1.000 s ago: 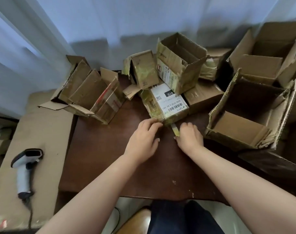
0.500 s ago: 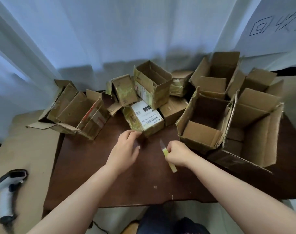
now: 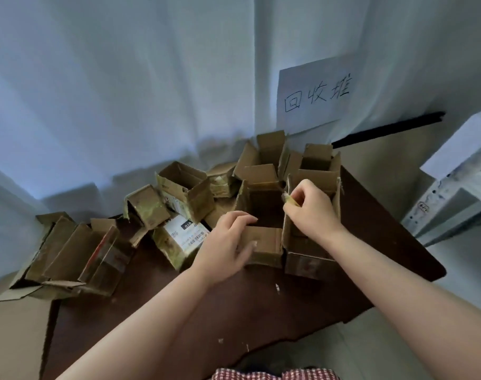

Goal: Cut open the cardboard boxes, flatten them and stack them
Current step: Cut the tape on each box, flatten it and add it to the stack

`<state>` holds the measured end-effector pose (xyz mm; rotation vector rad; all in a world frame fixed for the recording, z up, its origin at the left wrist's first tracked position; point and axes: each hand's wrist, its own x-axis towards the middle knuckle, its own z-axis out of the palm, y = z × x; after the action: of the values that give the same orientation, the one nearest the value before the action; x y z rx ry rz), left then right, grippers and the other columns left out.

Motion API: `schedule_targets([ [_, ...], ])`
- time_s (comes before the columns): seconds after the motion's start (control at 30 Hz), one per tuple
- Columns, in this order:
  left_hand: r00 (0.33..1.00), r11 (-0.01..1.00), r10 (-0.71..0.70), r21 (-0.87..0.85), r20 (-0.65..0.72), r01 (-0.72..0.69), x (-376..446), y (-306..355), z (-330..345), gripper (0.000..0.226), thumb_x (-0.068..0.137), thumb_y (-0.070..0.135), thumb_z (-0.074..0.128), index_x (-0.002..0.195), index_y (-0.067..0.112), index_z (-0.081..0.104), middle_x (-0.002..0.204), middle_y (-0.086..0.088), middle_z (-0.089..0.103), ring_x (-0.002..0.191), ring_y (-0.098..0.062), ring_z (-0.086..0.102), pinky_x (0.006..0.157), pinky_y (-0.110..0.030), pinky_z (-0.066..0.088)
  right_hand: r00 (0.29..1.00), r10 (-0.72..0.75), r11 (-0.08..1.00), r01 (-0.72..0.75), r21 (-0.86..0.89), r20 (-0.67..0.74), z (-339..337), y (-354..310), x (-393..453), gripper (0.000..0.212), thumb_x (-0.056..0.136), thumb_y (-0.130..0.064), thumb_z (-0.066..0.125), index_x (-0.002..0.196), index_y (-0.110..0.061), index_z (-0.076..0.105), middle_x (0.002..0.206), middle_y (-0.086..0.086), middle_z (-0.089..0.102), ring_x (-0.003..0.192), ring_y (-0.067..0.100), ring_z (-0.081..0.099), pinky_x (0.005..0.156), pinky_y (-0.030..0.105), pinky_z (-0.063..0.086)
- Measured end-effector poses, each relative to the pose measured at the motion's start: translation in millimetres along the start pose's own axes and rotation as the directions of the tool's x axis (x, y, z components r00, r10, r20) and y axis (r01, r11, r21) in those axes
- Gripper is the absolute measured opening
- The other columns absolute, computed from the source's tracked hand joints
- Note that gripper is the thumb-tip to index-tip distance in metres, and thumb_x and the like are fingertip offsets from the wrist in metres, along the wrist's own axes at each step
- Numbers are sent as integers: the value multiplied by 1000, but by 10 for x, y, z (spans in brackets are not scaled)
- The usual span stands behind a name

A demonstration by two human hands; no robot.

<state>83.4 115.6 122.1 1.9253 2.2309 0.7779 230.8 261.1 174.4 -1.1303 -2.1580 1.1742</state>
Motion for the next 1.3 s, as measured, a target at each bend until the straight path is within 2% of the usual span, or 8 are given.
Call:
schedule_targets([
  [0.17, 966, 970, 234, 46, 110, -240, 368, 703, 452, 53, 89, 37, 62, 135, 15, 48, 136, -5, 47, 126, -21, 46, 99, -30, 44, 964, 111, 993, -119, -18, -242, -433, 403, -39, 12, 91, -13, 57, 102, -13, 53, 88, -3, 54, 73, 6, 51, 60, 15, 37],
  [0.3, 973, 977, 9, -208, 230, 40, 429, 1163, 824, 80, 86, 35, 68, 147, 16, 19, 151, -4, 28, 126, -22, 48, 99, -31, 46, 936, 227, 972, -235, 5, -268, -540, 660, -120, 23, 91, -14, 58, 113, -13, 54, 101, 2, 59, 90, 18, 58, 73, 29, 48],
  [0.4, 907, 970, -187, -77, 378, 232, 413, 1132, 1059, 100, 79, 49, 72, 150, 20, 7, 141, -9, 45, 121, -25, 52, 99, -39, 47, 933, 261, 964, -266, 12, -247, -528, 767, -163, 21, 92, -13, 57, 113, -14, 54, 98, 0, 57, 87, 15, 57, 65, 24, 45],
  [0.5, 866, 976, -181, 192, 466, 100, 393, 948, 1094, 100, 77, 61, 68, 151, 18, 15, 137, -8, 51, 127, -28, 46, 108, -43, 39, 933, 273, 961, -276, 19, -235, -489, 814, -181, 20, 92, -12, 56, 112, -13, 54, 97, -1, 55, 86, 16, 58, 68, 27, 48],
  [0.63, 840, 985, -90, 174, 535, -6, 340, 744, 1003, 90, 80, 60, 64, 151, 28, 19, 132, -8, 44, 123, -28, 39, 103, -40, 38, 931, 281, 959, -283, 27, -234, -480, 843, -181, 19, 93, -13, 56, 112, -13, 54, 99, 1, 56, 86, 17, 58, 71, 29, 50],
  [0.77, 929, 998, 35, 36, 370, -52, 322, 556, 755, 70, 79, 62, 53, 141, 30, 40, 115, -2, 43, 108, -21, 38, 99, -38, 37, 928, 266, 964, -262, 52, -261, -535, 817, -127, 18, 93, -14, 55, 111, -14, 54, 100, 1, 57, 84, 15, 57, 66, 27, 48],
  [0.97, 998, 897, -54, -438, 43, 68, 310, 336, 59, 46, 86, 49, 50, 121, 20, 56, 111, 5, 61, 107, -16, 55, 96, -37, 45, 930, 207, 978, -191, 81, -303, -579, 699, -5, 19, 95, -16, 53, 114, -15, 53, 101, 1, 57, 81, 12, 55, 59, 22, 41],
  [1.3, 812, 666, -548, -693, -203, 276, 381, 151, -1074, 29, 98, 33, 42, 109, 19, 66, 97, 11, 69, 95, -3, 63, 84, -19, 49, 974, -61, 968, 111, 224, -219, -452, 50, 216, 29, 97, -39, 49, 101, -16, 67, 88, -3, 67, 90, 17, 63, 79, 33, 48],
])
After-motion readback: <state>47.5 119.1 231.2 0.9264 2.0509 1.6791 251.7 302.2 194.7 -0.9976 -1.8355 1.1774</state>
